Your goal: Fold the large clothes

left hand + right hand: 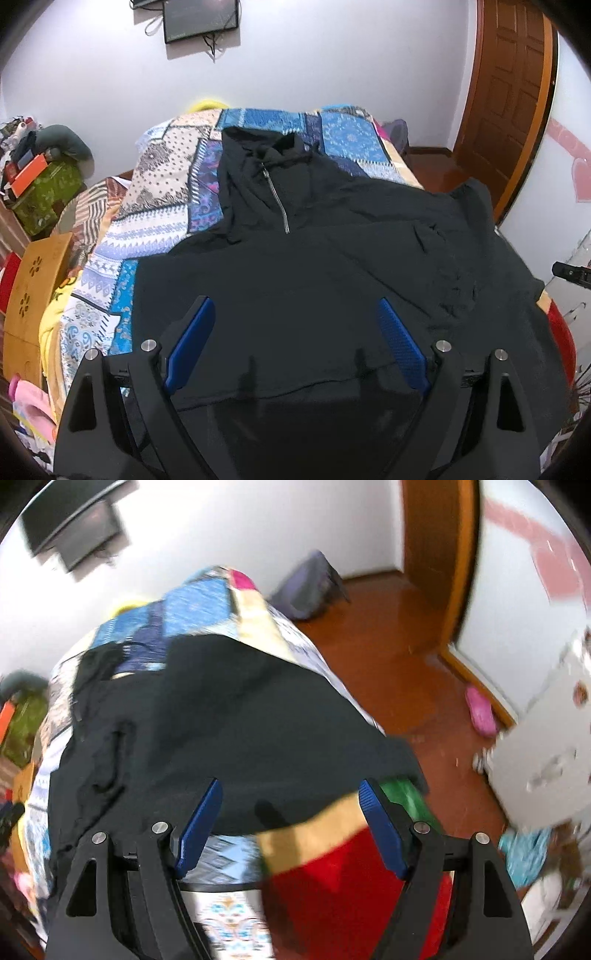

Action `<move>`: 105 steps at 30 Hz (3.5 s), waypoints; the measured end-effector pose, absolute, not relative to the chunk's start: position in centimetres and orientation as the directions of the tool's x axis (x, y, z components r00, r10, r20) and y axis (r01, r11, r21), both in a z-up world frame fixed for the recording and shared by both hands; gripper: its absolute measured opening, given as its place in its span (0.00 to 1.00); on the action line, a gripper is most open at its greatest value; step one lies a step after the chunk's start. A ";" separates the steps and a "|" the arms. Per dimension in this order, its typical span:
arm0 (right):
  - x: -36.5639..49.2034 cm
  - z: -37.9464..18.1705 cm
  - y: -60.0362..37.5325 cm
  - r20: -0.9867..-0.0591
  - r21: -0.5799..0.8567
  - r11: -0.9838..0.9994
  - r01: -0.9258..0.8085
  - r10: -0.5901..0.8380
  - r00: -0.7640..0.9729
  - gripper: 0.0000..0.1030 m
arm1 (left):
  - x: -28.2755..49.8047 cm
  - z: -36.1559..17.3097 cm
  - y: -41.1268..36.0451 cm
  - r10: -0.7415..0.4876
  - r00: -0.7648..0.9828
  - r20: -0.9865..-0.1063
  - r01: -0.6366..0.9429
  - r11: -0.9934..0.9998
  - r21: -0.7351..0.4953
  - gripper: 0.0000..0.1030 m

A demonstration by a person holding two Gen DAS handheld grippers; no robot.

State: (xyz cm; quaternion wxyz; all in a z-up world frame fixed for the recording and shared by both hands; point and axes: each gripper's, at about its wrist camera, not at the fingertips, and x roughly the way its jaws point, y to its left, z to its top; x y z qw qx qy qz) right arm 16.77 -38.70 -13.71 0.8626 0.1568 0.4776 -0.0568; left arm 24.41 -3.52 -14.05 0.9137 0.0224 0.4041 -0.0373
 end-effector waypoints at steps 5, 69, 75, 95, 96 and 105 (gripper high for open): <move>17.2 -16.9 -41.9 -0.869 0.340 0.867 0.364 0.141 0.475 0.71 | 25.3 -15.3 -3.7 -0.056 0.641 -0.765 0.080 0.997 -0.007 0.87; 19.6 -12.6 -13.7 -0.859 0.353 0.901 -0.253 0.419 0.293 0.16 | 17.8 -11.1 4.0 -0.054 0.734 -0.677 -0.017 0.995 -0.098 0.87; 18.1 -9.2 -16.5 -0.819 0.358 0.900 -0.247 0.430 0.381 0.44 | 18.1 -10.9 3.0 -0.071 0.738 -0.671 0.007 0.995 -0.098 0.88; 23.4 -13.3 -28.6 -0.787 0.520 0.844 0.133 0.412 0.460 0.56 | 21.6 -13.6 -0.5 -0.089 0.680 -0.728 0.060 0.996 -0.066 0.88; 23.9 -13.6 -28.4 -0.784 0.526 0.841 0.126 0.422 0.455 0.56 | 21.8 -13.8 -0.5 -0.088 0.676 -0.732 0.057 0.996 -0.068 0.88; 26.2 -15.3 -27.2 -0.791 0.524 0.844 0.116 0.433 0.432 0.47 | 22.5 -14.6 0.8 -0.053 0.668 -0.742 0.012 0.998 -0.060 0.88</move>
